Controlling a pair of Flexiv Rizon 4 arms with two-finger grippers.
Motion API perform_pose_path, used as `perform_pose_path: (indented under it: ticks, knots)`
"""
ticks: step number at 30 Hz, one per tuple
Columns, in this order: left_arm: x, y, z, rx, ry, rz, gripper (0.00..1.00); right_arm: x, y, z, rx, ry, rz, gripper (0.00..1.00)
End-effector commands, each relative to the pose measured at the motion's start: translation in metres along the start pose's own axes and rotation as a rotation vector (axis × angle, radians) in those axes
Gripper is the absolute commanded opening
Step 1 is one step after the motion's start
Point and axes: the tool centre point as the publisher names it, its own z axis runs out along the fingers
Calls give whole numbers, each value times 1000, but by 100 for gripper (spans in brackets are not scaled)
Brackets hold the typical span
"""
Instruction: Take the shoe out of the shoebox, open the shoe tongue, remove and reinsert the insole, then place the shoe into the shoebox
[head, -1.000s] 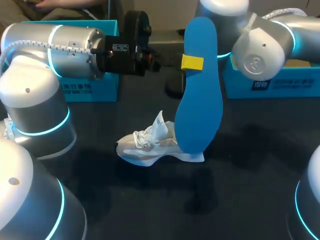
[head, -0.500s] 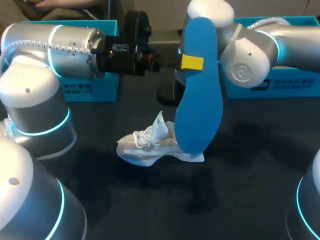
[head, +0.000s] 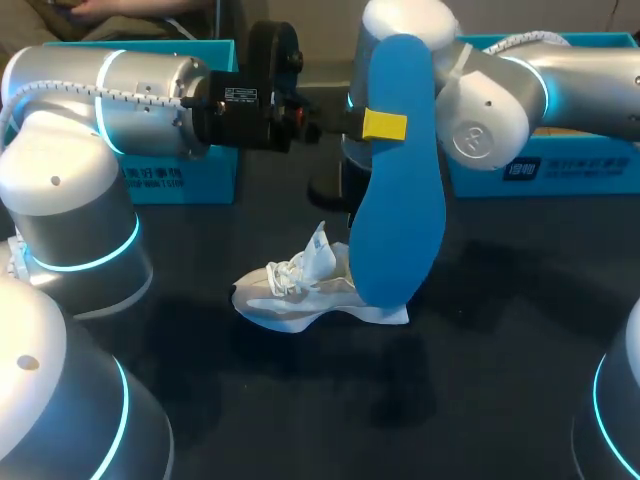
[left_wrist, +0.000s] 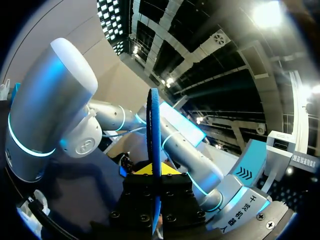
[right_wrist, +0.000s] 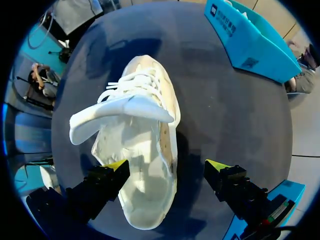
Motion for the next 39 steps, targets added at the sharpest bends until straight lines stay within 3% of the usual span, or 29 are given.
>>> perform_pose_path:
  ticks: [1,19,21,24,33,36,39]
  knots:
    - [0,1,1,1,-1,1,0,0,1,0,2,-2,1,100]
    - [0,1,1,1,-1,1,0,-3,7,32,-11,3,83,100]
    - [0,1,1,1,-1,1,0,-1,5,34,-15,2,86,49]
    - [0,1,1,1,-1,1,0,2,4,37,-20,6,88,40]
    - [0,1,1,1,-1,1,0,13,1,44,-35,7,103,34]
    - [0,1,1,1,-1,1,0,14,0,45,-36,4,111,25]
    - [0,1,1,1,-1,1,0,14,0,46,-38,4,110,26]
